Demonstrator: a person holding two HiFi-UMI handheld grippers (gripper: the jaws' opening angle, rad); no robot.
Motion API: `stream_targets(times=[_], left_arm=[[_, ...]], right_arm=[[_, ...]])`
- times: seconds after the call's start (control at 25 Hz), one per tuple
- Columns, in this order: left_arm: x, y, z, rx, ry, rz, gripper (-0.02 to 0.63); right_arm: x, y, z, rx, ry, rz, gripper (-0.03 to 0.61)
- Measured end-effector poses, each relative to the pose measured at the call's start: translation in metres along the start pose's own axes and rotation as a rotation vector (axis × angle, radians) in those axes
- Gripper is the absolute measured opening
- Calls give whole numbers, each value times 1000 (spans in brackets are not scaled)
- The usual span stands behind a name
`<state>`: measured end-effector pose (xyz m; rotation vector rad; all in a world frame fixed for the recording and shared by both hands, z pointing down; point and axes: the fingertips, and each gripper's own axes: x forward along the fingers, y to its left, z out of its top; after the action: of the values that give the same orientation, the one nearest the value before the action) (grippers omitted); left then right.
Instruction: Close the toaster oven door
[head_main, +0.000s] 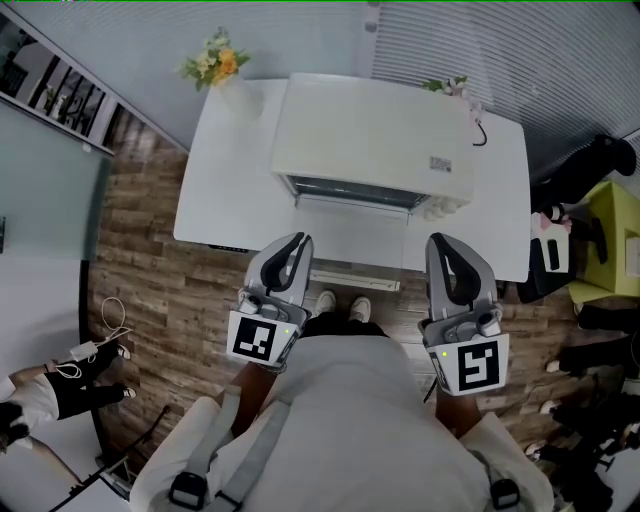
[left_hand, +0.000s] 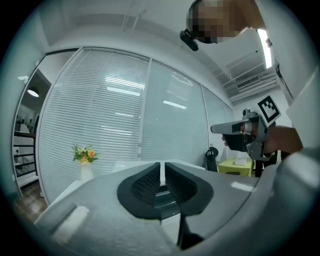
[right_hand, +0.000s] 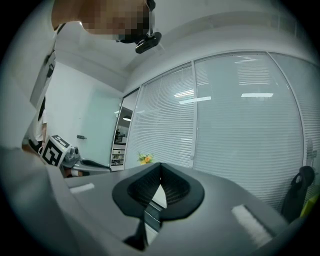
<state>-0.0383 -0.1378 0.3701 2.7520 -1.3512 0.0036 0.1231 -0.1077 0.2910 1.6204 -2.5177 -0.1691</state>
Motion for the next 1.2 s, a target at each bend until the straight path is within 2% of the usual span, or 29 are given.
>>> stream_targets(times=[0.28,0.48,0.68,1.0,1.2], left_arm=[[-9,16,-53,-25,77,43,31],[-16,26,-93,-13,128,57,33],[-25,35,-143,-51,227,70,46],[-43,46,-208,-95,332,88,54],[-56,46,-250,-100,422,77,66]], right_arm=[[-2,3,-1,0,7,0,5],[-1,6,0,-1,7,2,5],[0,8,0,-7,9,6,5],[4,11,2,-11,7,11,5],[4,11,6,-8,-6,11,5]])
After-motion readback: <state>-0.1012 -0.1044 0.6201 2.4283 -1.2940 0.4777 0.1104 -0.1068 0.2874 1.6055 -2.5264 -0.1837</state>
